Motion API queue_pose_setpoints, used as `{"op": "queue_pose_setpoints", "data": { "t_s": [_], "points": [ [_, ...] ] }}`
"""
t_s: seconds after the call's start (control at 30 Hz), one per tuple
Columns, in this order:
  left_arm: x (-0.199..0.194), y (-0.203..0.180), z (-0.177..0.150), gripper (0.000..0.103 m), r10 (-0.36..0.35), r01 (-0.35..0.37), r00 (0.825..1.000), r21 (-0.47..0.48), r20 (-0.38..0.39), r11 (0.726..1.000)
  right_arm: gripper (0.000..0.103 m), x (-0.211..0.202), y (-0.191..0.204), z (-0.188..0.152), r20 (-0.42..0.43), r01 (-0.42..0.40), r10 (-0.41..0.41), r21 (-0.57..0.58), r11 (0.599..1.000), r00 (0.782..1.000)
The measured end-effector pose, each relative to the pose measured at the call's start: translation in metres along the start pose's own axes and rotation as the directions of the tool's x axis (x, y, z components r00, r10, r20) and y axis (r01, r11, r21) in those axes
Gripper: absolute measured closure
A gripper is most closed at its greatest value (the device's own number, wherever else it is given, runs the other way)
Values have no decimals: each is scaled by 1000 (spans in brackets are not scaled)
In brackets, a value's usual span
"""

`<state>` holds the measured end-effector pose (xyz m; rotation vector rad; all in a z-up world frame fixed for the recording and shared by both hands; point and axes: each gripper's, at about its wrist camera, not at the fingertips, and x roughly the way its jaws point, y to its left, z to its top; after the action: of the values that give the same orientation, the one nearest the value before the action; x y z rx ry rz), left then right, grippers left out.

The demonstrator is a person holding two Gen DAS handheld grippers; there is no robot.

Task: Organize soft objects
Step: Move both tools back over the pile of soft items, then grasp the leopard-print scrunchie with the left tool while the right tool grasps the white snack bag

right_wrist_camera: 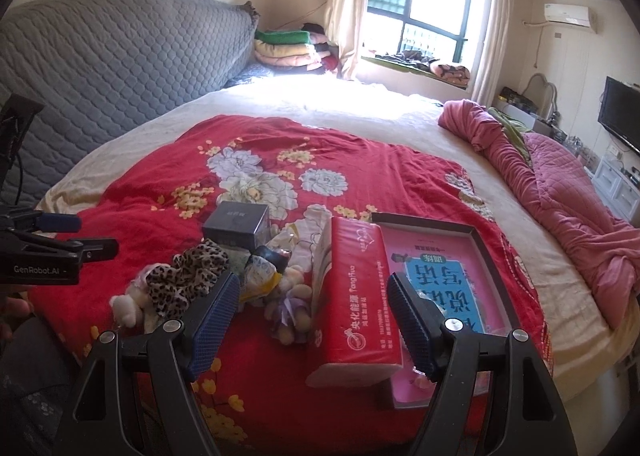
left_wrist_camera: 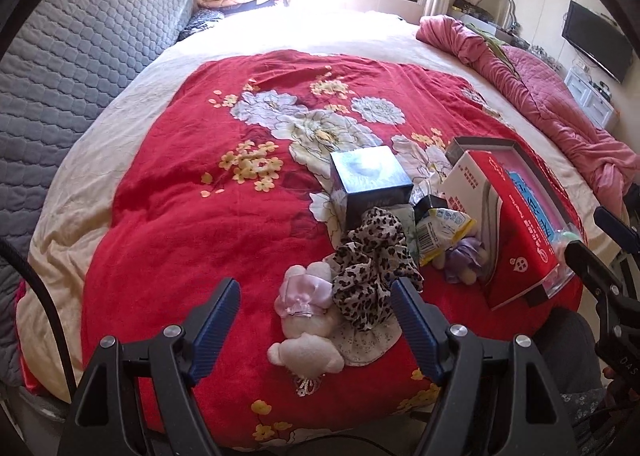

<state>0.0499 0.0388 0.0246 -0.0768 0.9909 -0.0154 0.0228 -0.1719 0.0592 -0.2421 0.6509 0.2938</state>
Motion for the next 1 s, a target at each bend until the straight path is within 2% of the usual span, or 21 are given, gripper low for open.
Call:
{"op": "queue_pose_setpoints", "data": {
  "t_s": [0.13,0.3,0.57,0.67,0.77,0.83,0.87,1.0],
  "points": [
    [31,-12,8,26,-31,34,998,40,-56,999,26,19,13,1,-19,-24,23,-48,999,1000],
    [61,-21,17,26,-14,24,993,87,-115,996,26,48,22,2,-73,-33,26,-102,994,997],
    [83,-18,28,27,-49,62,990,95,-134,994,26,85,24,2,-159,-48,20,-176,983,987],
    [88,-17,31,36,-61,76,989,103,-136,992,26,97,30,5,-176,-48,8,-224,973,984],
    [94,-13,31,51,-105,120,983,93,-148,988,26,106,38,11,-181,-52,1,-281,958,983],
    [99,-12,31,64,-128,143,978,89,-162,986,26,113,43,15,-195,-55,-7,-314,948,981],
    [100,-12,30,66,-137,154,976,89,-169,984,26,118,45,17,-205,-56,-12,-325,944,979],
    [102,-10,29,86,-182,194,971,62,-157,979,26,139,54,23,-269,-77,-24,-358,930,963]
  ]
}}
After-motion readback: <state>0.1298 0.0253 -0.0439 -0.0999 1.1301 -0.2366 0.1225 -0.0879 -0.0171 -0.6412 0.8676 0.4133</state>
